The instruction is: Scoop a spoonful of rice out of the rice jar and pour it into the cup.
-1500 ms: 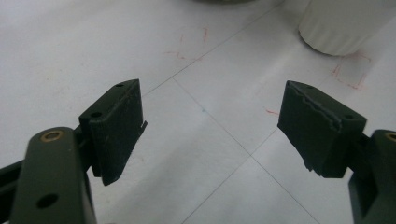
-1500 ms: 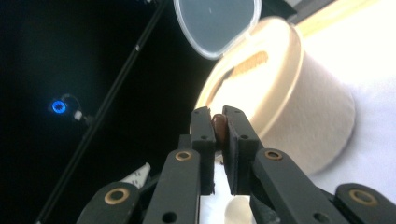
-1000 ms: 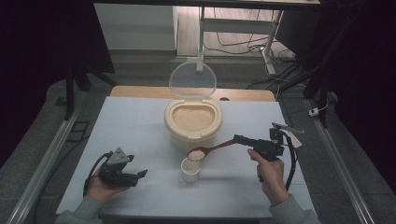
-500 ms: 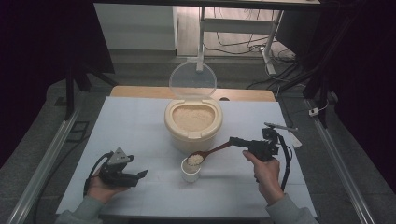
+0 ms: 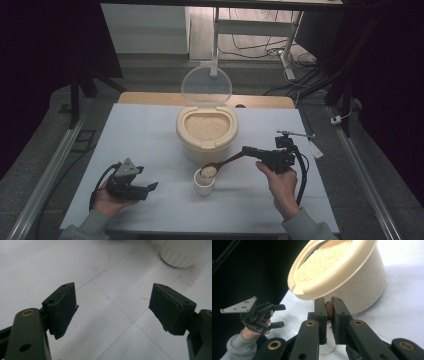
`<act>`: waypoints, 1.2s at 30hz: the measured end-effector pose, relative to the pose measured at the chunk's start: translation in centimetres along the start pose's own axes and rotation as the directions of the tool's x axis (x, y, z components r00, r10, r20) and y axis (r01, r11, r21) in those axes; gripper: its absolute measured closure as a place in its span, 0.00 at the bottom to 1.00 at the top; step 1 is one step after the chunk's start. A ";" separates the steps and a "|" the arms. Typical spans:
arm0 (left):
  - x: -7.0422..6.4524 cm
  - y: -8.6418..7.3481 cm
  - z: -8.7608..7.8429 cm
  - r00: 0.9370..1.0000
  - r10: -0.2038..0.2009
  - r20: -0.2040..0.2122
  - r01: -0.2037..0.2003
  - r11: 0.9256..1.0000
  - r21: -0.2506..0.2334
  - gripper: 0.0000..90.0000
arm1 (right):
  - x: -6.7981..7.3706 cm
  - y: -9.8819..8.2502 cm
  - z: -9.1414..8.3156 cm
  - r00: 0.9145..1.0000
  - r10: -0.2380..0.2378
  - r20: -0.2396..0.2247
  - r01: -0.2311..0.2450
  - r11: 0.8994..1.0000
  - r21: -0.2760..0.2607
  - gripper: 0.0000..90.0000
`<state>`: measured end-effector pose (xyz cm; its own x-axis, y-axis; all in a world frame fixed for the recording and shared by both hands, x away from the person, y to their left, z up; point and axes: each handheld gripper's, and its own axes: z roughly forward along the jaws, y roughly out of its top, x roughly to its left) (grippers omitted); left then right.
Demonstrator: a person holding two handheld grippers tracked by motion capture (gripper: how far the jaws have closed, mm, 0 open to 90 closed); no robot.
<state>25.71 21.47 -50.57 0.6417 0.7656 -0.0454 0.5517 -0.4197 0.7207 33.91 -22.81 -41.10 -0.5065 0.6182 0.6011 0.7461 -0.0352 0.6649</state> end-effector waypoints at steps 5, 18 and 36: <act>0.0 0.0 0.0 1.000 0.002 -0.001 -0.002 1.000 0.001 0.24 | 0.7 0.0 -0.1 0.999 -0.047 0.007 0.047 0.999 -0.006 0.93; 0.0 0.0 0.0 1.000 0.002 -0.003 -0.002 1.000 -0.001 0.24 | 2.7 -0.1 -0.7 0.979 -0.204 0.027 0.205 0.978 -0.037 0.93; 0.0 0.0 -0.1 1.000 0.003 -0.004 -0.003 1.000 -0.001 0.24 | 1.2 -0.1 -2.3 0.990 -0.141 -0.027 0.138 0.987 -0.079 0.93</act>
<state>25.67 21.51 -50.53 0.6412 0.7663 -0.0409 0.5497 -0.4214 0.7213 32.27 -23.91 -39.41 -0.6178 0.5955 0.5135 0.6327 -0.0112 0.7743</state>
